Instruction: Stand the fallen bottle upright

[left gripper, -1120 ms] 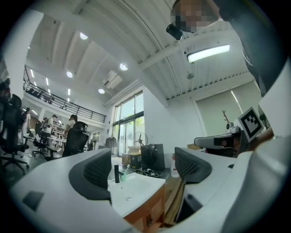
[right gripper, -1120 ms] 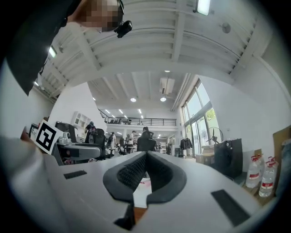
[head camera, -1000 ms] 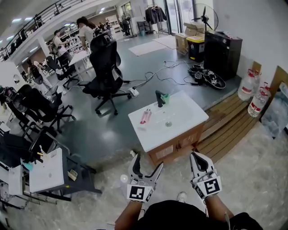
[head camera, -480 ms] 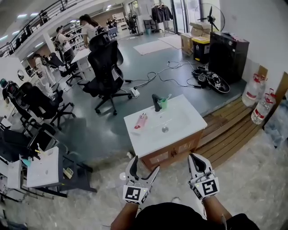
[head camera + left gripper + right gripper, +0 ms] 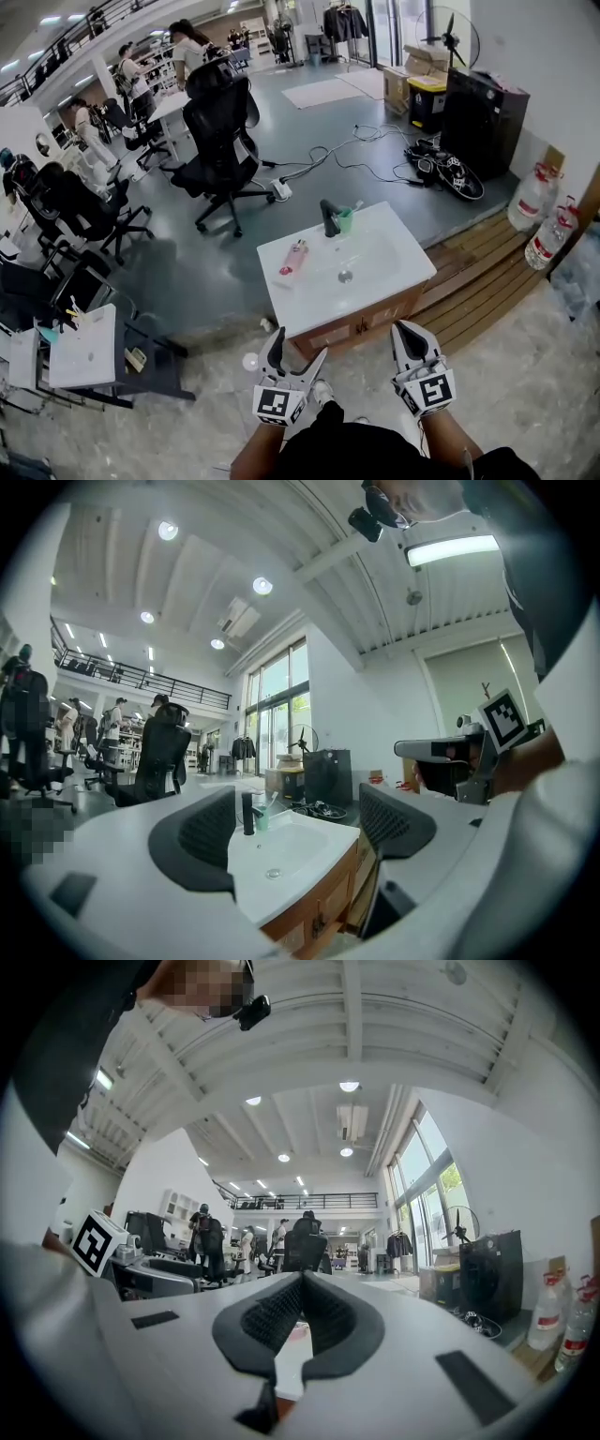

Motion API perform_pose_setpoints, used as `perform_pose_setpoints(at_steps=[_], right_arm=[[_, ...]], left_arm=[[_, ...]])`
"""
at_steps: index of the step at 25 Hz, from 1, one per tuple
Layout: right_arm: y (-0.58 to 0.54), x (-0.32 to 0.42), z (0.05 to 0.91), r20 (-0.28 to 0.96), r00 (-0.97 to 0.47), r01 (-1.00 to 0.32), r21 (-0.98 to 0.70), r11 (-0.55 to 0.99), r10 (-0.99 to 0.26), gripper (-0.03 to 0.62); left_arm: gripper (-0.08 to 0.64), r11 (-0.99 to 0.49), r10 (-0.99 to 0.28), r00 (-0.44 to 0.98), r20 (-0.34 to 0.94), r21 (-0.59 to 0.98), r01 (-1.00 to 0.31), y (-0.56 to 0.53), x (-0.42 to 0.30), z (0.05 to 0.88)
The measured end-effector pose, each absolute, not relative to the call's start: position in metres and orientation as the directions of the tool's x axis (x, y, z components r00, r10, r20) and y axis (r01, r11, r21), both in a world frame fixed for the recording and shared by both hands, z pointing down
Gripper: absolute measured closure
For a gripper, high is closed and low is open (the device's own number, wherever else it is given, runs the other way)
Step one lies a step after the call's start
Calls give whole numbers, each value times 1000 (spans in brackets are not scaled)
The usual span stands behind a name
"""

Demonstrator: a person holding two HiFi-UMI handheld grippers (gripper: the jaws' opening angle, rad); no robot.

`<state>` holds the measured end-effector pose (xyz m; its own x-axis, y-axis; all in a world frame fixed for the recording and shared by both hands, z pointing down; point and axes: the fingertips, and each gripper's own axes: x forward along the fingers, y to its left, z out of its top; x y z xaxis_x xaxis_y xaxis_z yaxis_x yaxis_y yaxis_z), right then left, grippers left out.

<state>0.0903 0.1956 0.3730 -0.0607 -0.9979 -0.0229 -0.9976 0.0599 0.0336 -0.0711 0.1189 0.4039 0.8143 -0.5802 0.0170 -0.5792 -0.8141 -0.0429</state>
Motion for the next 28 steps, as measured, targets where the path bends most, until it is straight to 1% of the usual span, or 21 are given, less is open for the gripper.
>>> perform_pose_setpoints(at_steps=[4,9,15,20,23,26,28], right_arm=[[153,88,369,-28,-78,-995,56,77,-997,577],[91,87,357,-82,-108,-990,97,100,-991,577],[19,82,355,-102,-132,-988,89,123,-986,577],[-26,71,364,-56,-141,-986,93,135,-988,577],[-45,64,364,-52,-155,-984,100,150,-986,577],[-67,60,360,-85,-169,-983,86,161,-982,577],[-76,60,367,-57,-178,-981,84,173,-982,577]], left_arm=[[152,-816,-578,816,10,-36,-577,78,-68,403],[152,-821,-571,821,13,-30,-570,17,-58,402],[152,-829,-559,829,33,-35,-558,-55,-54,408],[153,-837,-546,835,60,-14,-547,-94,-58,418],[153,-845,-534,842,78,-11,-535,-114,-54,422],[153,-843,-534,840,89,9,-537,-133,-52,425],[152,-840,-538,837,100,19,-542,-142,-52,429]])
